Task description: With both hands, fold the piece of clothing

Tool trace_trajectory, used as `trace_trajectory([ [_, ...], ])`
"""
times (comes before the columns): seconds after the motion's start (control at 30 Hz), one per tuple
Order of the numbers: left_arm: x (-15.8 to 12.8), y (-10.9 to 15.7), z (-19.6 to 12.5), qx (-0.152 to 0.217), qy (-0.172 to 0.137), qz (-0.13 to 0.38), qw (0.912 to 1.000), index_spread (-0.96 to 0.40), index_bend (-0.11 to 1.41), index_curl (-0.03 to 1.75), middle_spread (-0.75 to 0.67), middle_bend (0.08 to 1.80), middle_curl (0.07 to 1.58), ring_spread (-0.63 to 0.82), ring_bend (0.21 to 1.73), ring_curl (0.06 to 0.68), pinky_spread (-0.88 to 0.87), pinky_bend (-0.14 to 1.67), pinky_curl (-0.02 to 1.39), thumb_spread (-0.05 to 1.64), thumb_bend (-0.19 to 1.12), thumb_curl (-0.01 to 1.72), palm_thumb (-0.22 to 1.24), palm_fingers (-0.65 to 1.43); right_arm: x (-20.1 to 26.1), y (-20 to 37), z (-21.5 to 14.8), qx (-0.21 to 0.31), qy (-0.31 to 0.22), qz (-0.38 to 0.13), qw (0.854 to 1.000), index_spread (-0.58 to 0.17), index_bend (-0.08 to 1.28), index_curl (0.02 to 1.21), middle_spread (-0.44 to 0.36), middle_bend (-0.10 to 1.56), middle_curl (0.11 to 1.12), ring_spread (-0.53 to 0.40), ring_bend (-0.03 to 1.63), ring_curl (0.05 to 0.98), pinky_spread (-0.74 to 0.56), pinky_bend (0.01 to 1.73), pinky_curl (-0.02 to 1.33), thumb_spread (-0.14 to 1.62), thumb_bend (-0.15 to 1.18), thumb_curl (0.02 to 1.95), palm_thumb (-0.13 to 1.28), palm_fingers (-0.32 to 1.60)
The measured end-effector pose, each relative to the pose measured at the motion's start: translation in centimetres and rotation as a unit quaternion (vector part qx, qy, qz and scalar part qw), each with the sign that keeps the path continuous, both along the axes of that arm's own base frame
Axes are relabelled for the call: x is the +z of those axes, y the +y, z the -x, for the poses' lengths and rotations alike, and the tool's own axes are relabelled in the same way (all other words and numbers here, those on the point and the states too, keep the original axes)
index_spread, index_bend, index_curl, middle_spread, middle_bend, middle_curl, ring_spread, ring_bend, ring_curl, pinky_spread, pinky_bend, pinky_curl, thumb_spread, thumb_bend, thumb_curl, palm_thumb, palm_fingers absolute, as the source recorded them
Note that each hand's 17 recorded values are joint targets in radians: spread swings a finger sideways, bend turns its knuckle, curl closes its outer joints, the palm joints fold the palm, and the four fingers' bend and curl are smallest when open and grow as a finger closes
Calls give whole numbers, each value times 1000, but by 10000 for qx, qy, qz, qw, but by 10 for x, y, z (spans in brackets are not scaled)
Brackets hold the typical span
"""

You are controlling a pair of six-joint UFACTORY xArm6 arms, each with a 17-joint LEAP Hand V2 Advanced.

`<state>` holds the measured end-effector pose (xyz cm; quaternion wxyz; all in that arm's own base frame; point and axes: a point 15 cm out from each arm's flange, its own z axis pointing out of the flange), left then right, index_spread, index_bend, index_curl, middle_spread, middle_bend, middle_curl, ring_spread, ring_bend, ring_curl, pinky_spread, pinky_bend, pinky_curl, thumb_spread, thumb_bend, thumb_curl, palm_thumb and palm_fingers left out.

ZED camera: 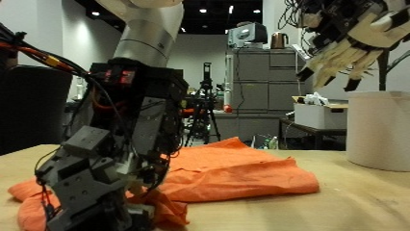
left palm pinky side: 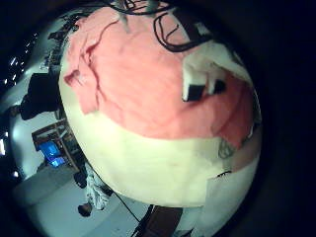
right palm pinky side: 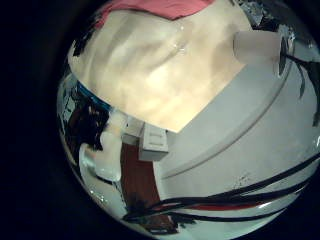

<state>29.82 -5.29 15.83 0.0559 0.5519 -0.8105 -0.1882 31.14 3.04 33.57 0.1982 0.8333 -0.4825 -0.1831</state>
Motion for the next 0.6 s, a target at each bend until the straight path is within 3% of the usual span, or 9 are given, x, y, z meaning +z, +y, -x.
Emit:
trace_trajectory([
  [0.17,22,8,-9,56,-205,108,9997,-521,567,594,-487,948,893,-443,1359,525,-603,1228,591,989,92,597,935,1133,-12,-4,-4,-46,-18,-15,10000,-333,173,307,93,186,295,217,208,256,314,226,332,1337,-9,260,668,45],
  [0.33,39,12,-8,83,-156,104,9998,-592,596,690,-513,980,939,-440,1395,539,-596,1269,604,986,80,643,949,1094,-46,-4,-19,-49,-303,-73,9995,-305,144,291,69,203,305,163,305,278,272,230,328,1313,0,275,717,199],
  [0.6,58,16,-5,76,-67,98,9999,-691,566,880,-539,994,1000,-428,1429,551,-585,1311,610,984,46,718,957,1053,-111,3,-41,-22,-481,-169,9987,-276,152,279,50,217,330,103,343,298,205,239,334,1204,-22,311,730,199],
])
